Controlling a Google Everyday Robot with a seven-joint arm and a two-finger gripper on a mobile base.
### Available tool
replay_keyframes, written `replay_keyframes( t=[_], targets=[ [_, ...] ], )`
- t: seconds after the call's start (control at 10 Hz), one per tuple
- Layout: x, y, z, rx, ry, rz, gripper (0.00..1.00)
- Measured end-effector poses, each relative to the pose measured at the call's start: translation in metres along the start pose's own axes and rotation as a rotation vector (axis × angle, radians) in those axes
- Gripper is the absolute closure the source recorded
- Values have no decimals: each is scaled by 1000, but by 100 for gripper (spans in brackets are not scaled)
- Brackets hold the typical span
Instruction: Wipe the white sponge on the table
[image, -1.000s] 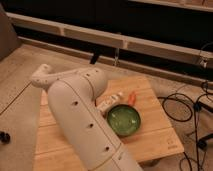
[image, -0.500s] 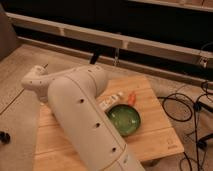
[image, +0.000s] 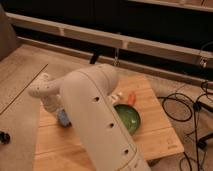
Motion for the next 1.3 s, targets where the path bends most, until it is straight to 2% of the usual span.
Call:
replay_keyframes(
  t=[0.3,0.6,0.7,0.8,1.1,1.3],
  targets=[
    [22,-35,10,43,64,70,100],
    [24,-80,18,109,92,128,100],
    [21,-89,21,123,96,128,100],
    [13,-96,23,137,94,119,100],
    [-27,-115,19,175,35,86,100],
    [-59,-110,7,183,-21,49,100]
  ],
)
